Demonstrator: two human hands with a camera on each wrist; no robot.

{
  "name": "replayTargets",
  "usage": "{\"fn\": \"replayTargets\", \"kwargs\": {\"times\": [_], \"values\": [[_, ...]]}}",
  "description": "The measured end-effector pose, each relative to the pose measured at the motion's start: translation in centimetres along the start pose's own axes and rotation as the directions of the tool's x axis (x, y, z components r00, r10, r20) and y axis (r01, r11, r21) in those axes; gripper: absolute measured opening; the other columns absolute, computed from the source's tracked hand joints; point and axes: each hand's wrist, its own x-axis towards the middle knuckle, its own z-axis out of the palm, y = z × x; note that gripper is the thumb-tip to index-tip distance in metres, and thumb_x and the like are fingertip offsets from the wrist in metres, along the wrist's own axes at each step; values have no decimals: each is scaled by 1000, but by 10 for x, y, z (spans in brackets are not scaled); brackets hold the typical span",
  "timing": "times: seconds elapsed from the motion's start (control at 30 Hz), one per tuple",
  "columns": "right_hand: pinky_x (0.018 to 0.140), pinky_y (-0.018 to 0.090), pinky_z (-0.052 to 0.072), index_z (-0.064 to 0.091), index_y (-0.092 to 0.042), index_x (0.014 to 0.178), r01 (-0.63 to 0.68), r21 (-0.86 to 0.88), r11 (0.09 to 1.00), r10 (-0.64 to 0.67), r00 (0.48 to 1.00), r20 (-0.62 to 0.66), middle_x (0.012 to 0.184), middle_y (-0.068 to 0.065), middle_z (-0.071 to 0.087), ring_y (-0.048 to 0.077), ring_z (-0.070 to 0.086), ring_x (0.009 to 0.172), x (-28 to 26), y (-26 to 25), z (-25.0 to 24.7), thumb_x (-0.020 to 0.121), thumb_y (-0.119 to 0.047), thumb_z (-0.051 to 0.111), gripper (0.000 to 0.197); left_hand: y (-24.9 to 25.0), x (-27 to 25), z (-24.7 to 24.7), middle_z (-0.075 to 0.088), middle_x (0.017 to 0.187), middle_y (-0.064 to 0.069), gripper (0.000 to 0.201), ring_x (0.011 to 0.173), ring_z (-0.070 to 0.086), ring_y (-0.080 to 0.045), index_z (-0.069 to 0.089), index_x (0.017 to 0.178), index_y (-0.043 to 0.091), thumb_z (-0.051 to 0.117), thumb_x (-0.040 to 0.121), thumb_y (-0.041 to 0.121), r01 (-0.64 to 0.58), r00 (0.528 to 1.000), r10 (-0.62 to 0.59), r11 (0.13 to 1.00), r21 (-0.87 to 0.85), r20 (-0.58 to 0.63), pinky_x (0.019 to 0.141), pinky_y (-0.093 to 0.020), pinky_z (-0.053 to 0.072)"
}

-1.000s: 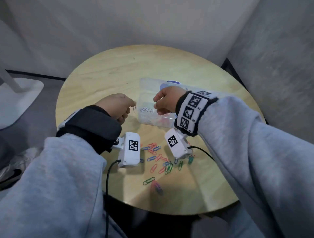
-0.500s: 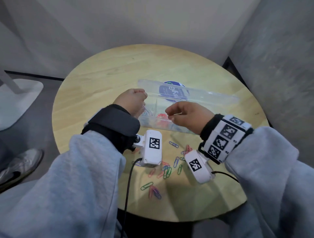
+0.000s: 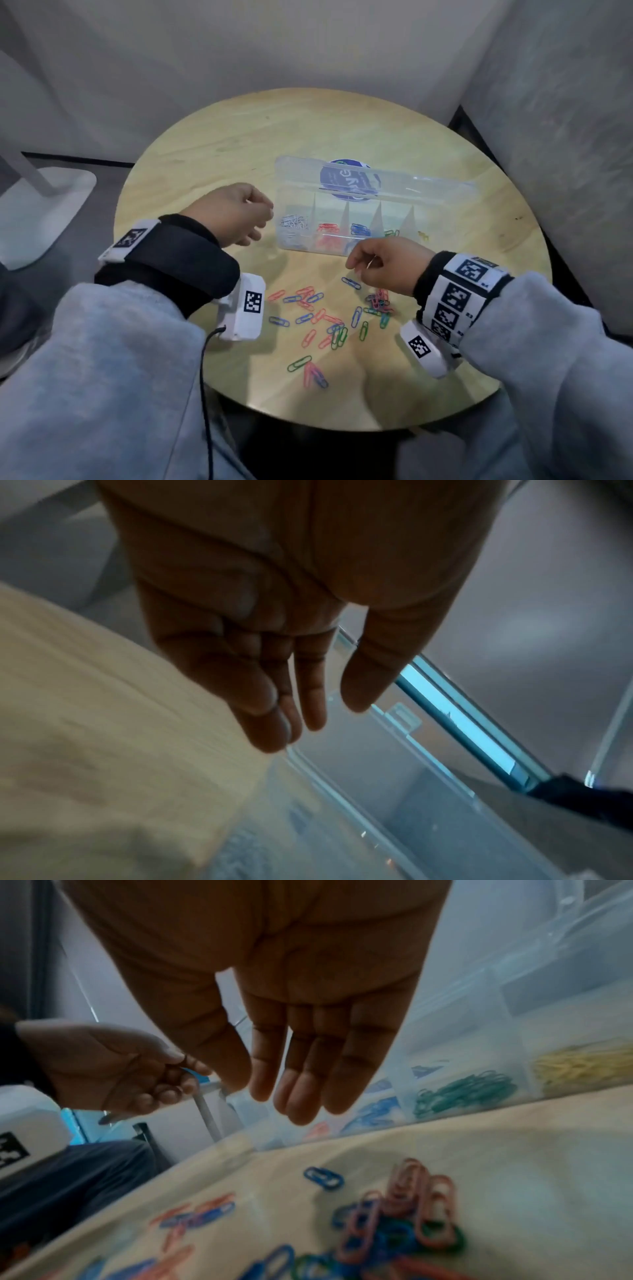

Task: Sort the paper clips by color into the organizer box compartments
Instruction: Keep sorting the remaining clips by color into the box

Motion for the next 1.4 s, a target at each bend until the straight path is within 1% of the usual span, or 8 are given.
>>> {"fn": "replayTargets", "kwargs": {"times": [0.3, 0.5, 0.77, 0.87, 1.0, 1.17, 1.3, 1.4], "values": [[86, 28, 46, 56, -23, 116, -73, -378, 923, 114, 990, 87, 109, -2, 54, 17, 55, 96, 14, 4, 24, 82, -26, 61, 35, -21, -18, 10, 54, 67, 6, 4, 69, 52, -19, 60, 83, 19, 61, 79, 19, 27, 996, -69, 792, 609, 47, 56, -23, 34], [74, 26, 45, 50, -24, 90, -50, -410, 911, 103, 989, 107, 100, -3, 56, 18, 52, 86, 22, -8, 34, 79, -15, 62, 19, -32, -23, 52, 49, 72, 10, 20, 74, 50, -16, 53, 85, 28, 67, 73, 20, -136, 965, -76, 670, 730, 250, 53, -21, 31], [62, 23, 44, 60, -18, 84, -35, -412, 910, 128, 972, 199, 90, -3, 62, 14, 54, 82, 15, -10, 27, 80, -16, 64, 6, -41, -23, 59, 41, 66, 11, 33, 75, 47, -19, 44, 90, 28, 71, 73, 22, -230, 937, -76, 597, 769, 340, 60, -23, 32], [71, 26, 50, 55, -20, 67, -37, -368, 929, 117, 974, 196, 88, 0, 68, 16, 59, 81, 12, -8, 26, 78, -16, 66, 16, -43, -24, 61, 45, 67, 9, 32, 74, 48, -20, 44, 89, 29, 70, 72, 21, -231, 945, -49, 597, 769, 322, 64, -25, 34], [60, 20, 43, 50, -23, 65, -69, -173, 982, 86, 992, 88, 70, -7, 56, 12, 52, 68, 9, 3, 19, 79, -9, 60, 22, -44, -22, 62, 61, 94, 3, 33, 80, 54, -22, 49, 96, 29, 68, 72, 18, -232, 944, -38, 626, 744, 327, 65, -26, 36], [56, 23, 52, 58, -15, 73, -248, 348, 904, 217, 968, 125, 56, 5, 58, 13, 58, 46, 2, 19, 10, 85, 6, 43, 28, -44, -20, 61, 48, 68, 9, 24, 78, 50, -18, 47, 71, 23, 71, 73, 22, -200, 954, -59, 607, 769, 295, 51, -21, 30], [47, 24, 47, 51, -10, 72, -290, 408, 866, 232, 955, 185, 59, 10, 53, 12, 55, 41, -1, 23, 11, 88, 8, 35, 30, -41, -20, 61, 60, 82, 4, 16, 80, 53, -16, 55, 72, 23, 70, 76, 25, -196, 946, -91, 600, 775, 310, 65, -21, 36], [49, 19, 40, 52, -19, 73, -216, 245, 945, 183, 971, 153, 60, 1, 50, 11, 48, 51, -4, 23, 13, 86, 1, 43, 26, -40, -20, 61, 62, 86, 2, 10, 81, 55, -17, 61, 81, 23, 69, 78, 26, -188, 943, -111, 601, 777, 313, 69, -21, 37]]}}
